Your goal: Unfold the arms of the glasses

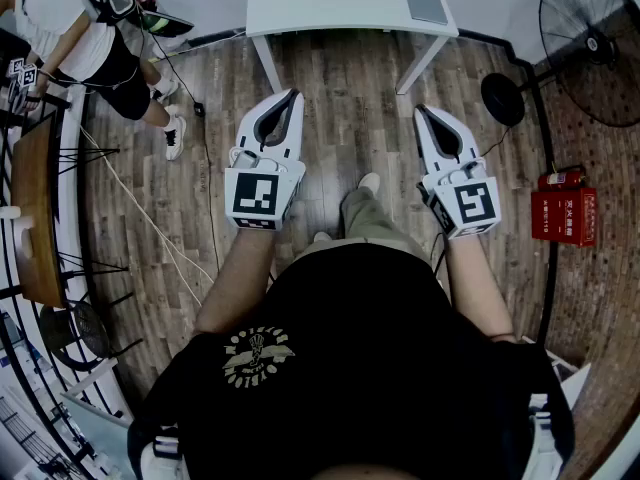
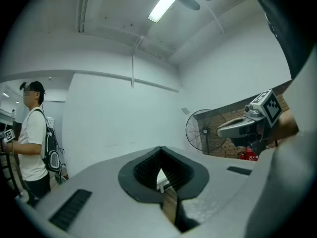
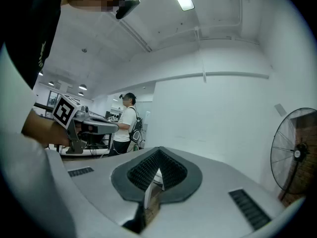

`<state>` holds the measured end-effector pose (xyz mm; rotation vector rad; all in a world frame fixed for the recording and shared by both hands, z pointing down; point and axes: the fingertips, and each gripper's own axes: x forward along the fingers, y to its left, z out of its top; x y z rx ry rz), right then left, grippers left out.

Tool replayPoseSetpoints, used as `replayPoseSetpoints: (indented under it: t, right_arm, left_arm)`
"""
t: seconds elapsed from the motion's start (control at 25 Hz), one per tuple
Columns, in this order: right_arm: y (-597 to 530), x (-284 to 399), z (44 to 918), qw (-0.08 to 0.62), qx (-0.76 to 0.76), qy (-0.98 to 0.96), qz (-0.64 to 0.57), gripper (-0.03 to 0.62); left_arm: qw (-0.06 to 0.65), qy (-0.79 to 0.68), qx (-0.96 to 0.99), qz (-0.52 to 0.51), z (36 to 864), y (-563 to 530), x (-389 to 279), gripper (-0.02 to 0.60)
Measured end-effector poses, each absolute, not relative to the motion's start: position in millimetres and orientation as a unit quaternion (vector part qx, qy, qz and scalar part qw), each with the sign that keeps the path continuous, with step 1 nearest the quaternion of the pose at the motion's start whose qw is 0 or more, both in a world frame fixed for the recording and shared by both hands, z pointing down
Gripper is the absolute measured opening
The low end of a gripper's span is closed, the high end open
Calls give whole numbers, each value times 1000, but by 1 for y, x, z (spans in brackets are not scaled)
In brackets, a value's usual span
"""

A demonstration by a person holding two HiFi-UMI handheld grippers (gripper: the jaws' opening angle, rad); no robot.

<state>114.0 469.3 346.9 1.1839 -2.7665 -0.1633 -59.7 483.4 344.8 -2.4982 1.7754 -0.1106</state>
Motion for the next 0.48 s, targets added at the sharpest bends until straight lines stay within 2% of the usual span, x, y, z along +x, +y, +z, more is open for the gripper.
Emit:
replayPoseSetpoints:
  t: [0.48]
  right_arm:
    - [403, 122, 360, 37, 396, -917, -20, 2]
  left_arm:
    - [54, 573, -816, -52, 349, 427, -63, 6]
